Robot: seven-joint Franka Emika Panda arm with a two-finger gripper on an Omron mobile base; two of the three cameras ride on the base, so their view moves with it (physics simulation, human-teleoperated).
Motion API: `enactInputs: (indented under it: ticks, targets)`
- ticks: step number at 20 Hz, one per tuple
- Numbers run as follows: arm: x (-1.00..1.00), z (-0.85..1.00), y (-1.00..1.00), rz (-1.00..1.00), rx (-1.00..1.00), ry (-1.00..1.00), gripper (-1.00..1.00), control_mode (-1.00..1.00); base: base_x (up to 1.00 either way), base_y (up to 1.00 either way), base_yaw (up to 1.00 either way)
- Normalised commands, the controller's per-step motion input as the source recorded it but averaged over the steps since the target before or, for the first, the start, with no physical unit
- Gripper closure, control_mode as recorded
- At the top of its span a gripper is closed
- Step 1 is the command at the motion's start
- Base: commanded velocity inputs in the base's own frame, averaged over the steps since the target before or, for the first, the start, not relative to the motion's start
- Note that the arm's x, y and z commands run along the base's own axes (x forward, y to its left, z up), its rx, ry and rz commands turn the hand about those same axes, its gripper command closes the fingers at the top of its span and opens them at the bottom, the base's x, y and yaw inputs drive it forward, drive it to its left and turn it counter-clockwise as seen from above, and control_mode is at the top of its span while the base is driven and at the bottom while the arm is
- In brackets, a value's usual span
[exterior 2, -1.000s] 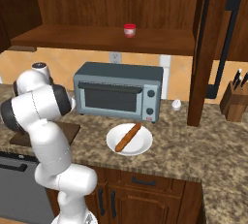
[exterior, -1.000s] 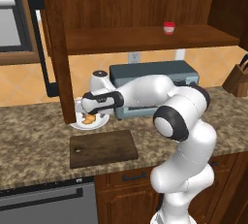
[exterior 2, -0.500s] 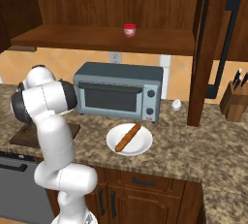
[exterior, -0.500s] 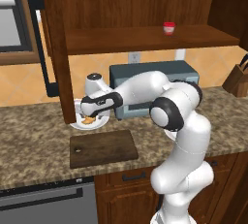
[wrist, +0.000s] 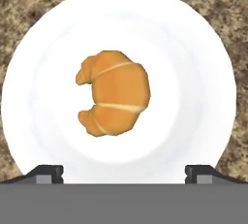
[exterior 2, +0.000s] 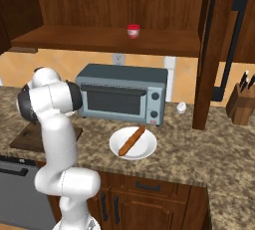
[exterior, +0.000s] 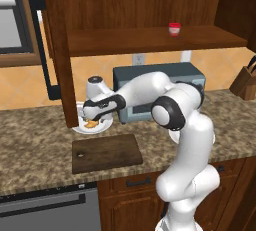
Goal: From the different types of pastries on the counter, select a croissant and place it on the cutting board. Then retrieve a jar of jam from the cabinet and place it alongside the croissant on the cutting board.
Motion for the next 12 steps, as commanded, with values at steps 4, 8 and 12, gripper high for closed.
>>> enactInputs:
  ticks: [4,8,12]
  targets:
    - [0.34,-0.19,0.00,0.00,0.00,0.00,-1.00,-1.00,0.00,0.00,0.00]
    - [0.28,-0.20,0.00,0.00,0.00,0.00,-1.00,-1.00,0.00,0.00,0.00]
    - [0.14,-0.20,0.00,0.00,0.00,0.00,-1.00,-1.00,0.00,0.00,0.00]
